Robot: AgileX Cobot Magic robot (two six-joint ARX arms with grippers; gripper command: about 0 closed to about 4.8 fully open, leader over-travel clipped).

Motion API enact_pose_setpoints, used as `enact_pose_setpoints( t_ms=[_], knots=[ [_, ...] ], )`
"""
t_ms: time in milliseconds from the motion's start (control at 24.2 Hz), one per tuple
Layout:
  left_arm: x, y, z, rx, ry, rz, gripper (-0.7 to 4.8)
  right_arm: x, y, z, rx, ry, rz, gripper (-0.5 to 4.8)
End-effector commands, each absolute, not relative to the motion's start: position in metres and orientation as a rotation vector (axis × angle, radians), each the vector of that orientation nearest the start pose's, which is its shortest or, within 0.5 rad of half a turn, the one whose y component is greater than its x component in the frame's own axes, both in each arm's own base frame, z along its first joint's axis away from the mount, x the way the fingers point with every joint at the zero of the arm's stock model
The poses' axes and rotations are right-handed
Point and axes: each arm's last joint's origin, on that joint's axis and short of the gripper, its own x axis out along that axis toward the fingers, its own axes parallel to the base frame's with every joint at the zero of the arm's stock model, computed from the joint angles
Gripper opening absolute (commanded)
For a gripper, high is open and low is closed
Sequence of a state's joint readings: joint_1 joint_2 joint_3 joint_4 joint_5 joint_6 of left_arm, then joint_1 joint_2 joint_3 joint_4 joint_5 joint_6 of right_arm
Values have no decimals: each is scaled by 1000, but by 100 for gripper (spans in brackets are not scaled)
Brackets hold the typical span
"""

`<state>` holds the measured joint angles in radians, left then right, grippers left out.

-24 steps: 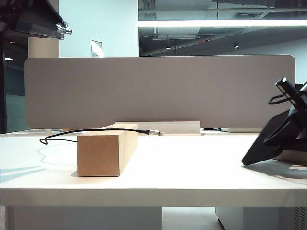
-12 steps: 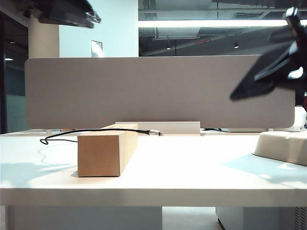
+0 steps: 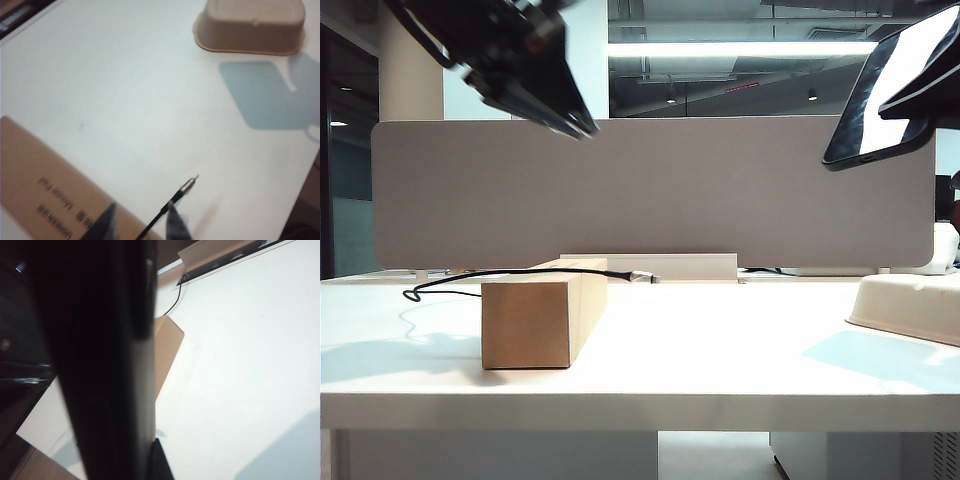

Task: Pick up the charging cable and the phone, plug the charging cable into the charging port on the phone, and finally place them back on the table.

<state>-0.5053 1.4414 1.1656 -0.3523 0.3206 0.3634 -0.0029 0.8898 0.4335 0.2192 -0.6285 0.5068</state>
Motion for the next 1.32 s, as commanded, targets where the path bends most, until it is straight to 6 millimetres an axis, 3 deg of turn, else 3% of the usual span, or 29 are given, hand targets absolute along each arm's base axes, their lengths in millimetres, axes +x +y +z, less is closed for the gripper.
enact_pose_setpoints(
  t_ms=[41, 454, 536, 660, 866, 1072, 1320],
  knots=[
    [273, -180, 295, 518, 399, -986, 120, 182, 17, 241, 515, 350, 565, -5],
    [275, -211, 250, 904, 482, -1080, 121, 168, 17, 244, 497, 370, 566, -5],
    [278, -215, 253, 992, 573, -1108, 123, 166, 17, 242, 503, 389, 562, -5],
    [284, -220, 263, 1002, 586, -1102, 153, 166, 17, 242, 504, 391, 561, -5],
    [300, -233, 280, 1050, 602, -1150, 156, 166, 17, 241, 507, 401, 559, -5],
    [308, -242, 275, 1126, 600, -1182, 157, 166, 17, 241, 508, 404, 558, -5],
    [321, -253, 256, 1187, 739, -1220, 157, 166, 17, 240, 509, 409, 557, -5]
  ],
)
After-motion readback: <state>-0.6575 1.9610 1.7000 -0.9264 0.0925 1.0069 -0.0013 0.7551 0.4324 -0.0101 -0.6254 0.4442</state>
